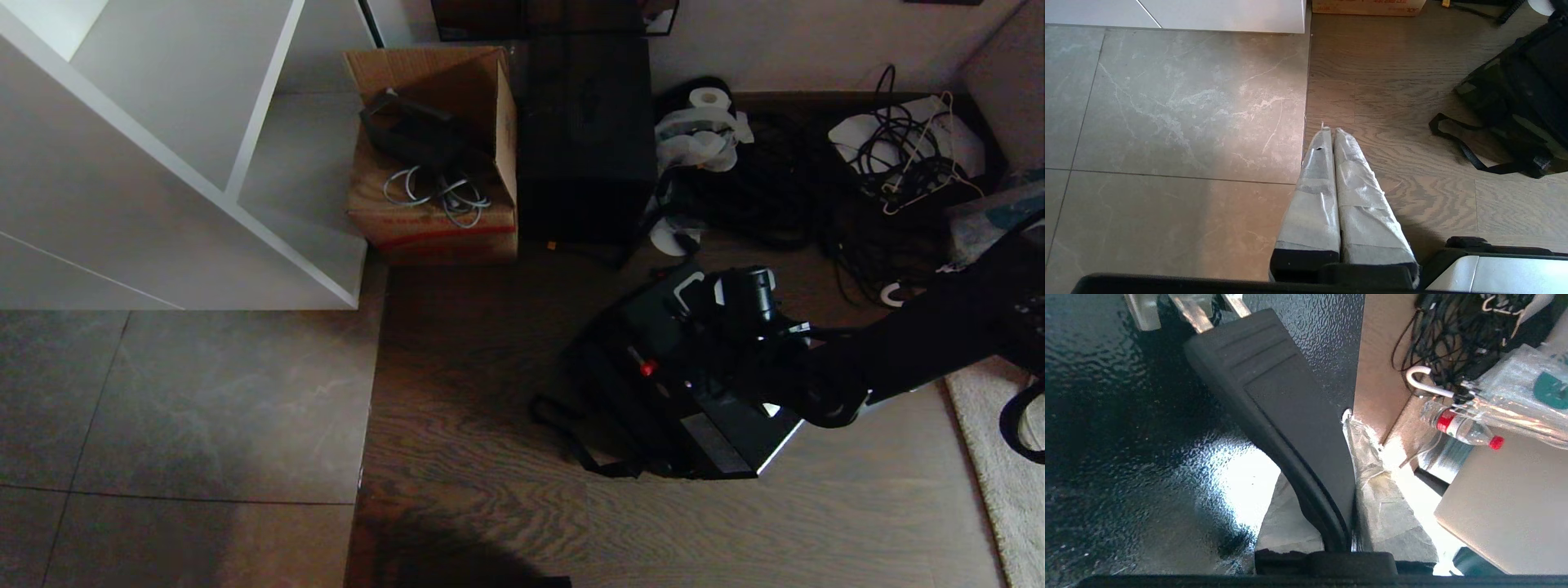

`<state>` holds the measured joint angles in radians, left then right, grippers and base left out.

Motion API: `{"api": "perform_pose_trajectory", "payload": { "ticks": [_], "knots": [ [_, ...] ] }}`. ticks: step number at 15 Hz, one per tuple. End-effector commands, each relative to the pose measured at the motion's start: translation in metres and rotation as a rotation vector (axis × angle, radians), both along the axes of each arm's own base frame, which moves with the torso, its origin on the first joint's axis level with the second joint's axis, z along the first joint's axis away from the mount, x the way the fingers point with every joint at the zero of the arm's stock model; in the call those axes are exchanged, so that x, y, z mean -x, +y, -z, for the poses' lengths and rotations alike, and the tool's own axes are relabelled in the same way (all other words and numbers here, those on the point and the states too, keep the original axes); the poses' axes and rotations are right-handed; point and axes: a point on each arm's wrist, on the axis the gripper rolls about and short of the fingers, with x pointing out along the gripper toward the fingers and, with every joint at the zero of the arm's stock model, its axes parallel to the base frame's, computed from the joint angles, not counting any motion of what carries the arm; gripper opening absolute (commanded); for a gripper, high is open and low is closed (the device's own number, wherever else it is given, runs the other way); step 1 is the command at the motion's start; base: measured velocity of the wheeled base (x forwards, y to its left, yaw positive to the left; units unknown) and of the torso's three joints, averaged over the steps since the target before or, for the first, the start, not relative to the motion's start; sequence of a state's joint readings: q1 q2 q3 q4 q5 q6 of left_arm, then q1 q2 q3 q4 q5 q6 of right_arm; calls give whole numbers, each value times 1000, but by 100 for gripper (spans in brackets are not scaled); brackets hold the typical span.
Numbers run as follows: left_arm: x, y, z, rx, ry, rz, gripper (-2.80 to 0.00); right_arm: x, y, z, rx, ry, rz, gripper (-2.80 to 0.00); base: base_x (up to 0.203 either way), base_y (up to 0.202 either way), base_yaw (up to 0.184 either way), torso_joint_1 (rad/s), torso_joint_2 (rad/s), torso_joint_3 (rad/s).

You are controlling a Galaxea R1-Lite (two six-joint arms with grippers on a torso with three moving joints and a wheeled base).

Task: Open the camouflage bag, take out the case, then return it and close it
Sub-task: Place the black box back

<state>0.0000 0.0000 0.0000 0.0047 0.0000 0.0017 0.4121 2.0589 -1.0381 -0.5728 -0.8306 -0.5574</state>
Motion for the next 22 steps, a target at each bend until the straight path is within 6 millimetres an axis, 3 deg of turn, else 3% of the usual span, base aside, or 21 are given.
{"api": "perform_pose_trajectory", "payload": {
  "ticks": [1,11,22],
  "knots": [
    [0,0,0,0,0,0,-280,-1,3,5,8,11,-4,-280,0,0,0,0,0,0],
    [0,0,0,0,0,0,-280,-13,17,18,6,8,-22,-280,0,0,0,0,0,0],
    [0,0,0,0,0,0,-280,-20,16,31,17,30,-10,-280,0,0,0,0,0,0]
  ]
}}
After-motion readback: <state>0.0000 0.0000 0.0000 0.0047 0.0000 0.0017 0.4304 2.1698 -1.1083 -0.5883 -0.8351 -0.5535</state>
